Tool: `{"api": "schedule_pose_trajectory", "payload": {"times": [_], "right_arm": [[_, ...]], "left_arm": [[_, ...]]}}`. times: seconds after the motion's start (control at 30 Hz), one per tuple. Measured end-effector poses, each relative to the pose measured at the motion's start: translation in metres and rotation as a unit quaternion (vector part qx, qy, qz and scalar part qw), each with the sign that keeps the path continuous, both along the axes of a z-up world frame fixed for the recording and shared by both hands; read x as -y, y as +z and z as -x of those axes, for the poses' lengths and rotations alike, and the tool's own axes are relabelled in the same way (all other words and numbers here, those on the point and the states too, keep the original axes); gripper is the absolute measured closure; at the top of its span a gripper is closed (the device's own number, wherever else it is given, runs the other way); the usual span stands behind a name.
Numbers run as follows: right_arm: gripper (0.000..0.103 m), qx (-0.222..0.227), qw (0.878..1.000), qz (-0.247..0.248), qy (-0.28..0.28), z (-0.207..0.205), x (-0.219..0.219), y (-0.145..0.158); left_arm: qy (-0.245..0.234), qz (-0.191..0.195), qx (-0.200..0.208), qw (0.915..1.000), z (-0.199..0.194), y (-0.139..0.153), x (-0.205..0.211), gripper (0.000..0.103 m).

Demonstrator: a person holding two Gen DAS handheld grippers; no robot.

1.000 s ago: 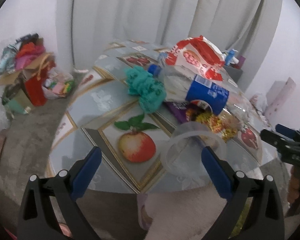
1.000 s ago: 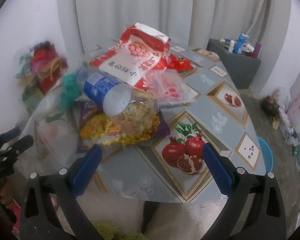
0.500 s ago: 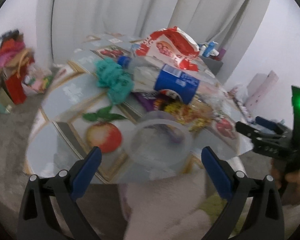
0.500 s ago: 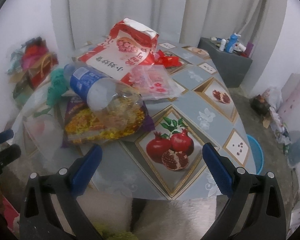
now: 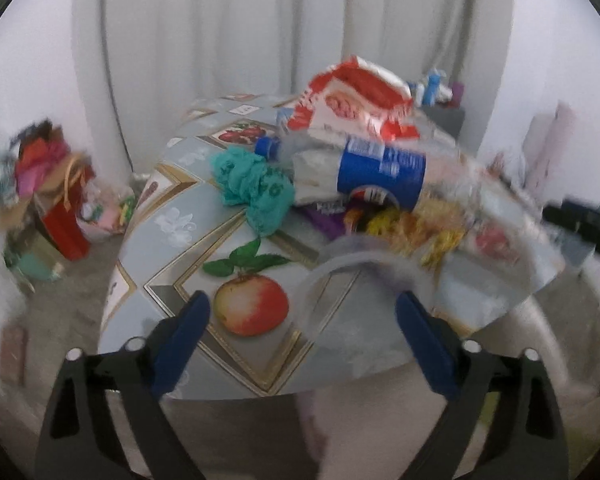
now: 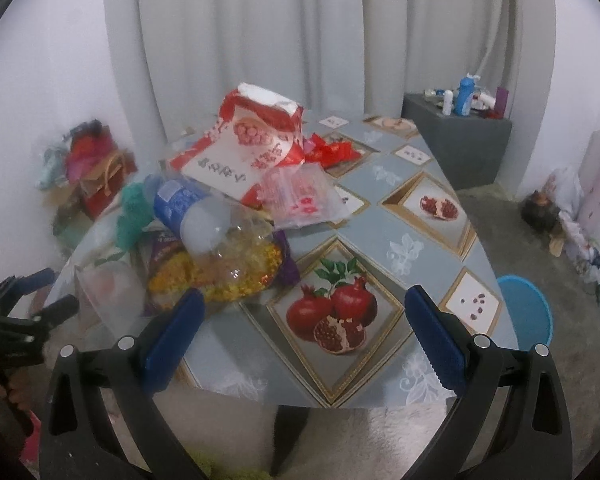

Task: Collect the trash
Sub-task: 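Reach the left gripper to the clear plastic cup and grasp its rim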

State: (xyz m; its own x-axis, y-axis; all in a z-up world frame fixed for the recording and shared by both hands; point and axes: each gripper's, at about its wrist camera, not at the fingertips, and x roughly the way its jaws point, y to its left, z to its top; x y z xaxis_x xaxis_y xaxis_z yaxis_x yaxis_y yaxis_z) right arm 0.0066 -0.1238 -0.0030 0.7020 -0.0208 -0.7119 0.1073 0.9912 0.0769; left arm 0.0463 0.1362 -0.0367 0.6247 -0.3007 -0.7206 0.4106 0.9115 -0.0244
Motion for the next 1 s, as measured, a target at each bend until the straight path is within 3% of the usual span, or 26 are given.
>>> {"api": "schedule_pose_trajectory", "payload": {"times": [0.13,0.37,0.5,0.57,0.7,0.87,1.0], "right_arm": [[0.011,-0.01,0.999,-0.037,0.011,-0.01,0.005,-0.006],[0.017,-0.002,0.997,-0.079,0.005,-0.033,0.026,-0.002],[0.023,0.0,0.991,-0.135,-0.01,-0.059,0.048,-0.002],[0.027,-0.009,0.983,-0.18,-0.024,-0.072,0.06,-0.009],[0.034,-0.032,0.956,-0.289,-0.051,-0.087,0.079,-0.031],[0.043,-0.055,0.935,-0.342,-0.071,-0.101,0.085,-0.053],[0.062,-0.07,0.914,-0.389,-0.085,-0.112,0.091,-0.073]], "left_arm": [[-0.02,0.0,-0.007,0.9998,-0.006,-0.01,0.002,0.025],[-0.01,0.008,-0.023,0.9997,-0.032,-0.025,-0.005,0.053],[-0.003,0.024,-0.035,0.9991,-0.041,-0.028,-0.01,0.065],[0.001,0.03,-0.041,0.9987,-0.043,-0.029,-0.01,0.073],[0.011,0.04,-0.05,0.9979,-0.047,-0.03,-0.011,0.081],[0.017,0.052,-0.058,0.9968,-0.049,-0.031,-0.014,0.092],[0.016,0.055,-0.052,0.997,-0.048,-0.028,-0.014,0.096]]}}
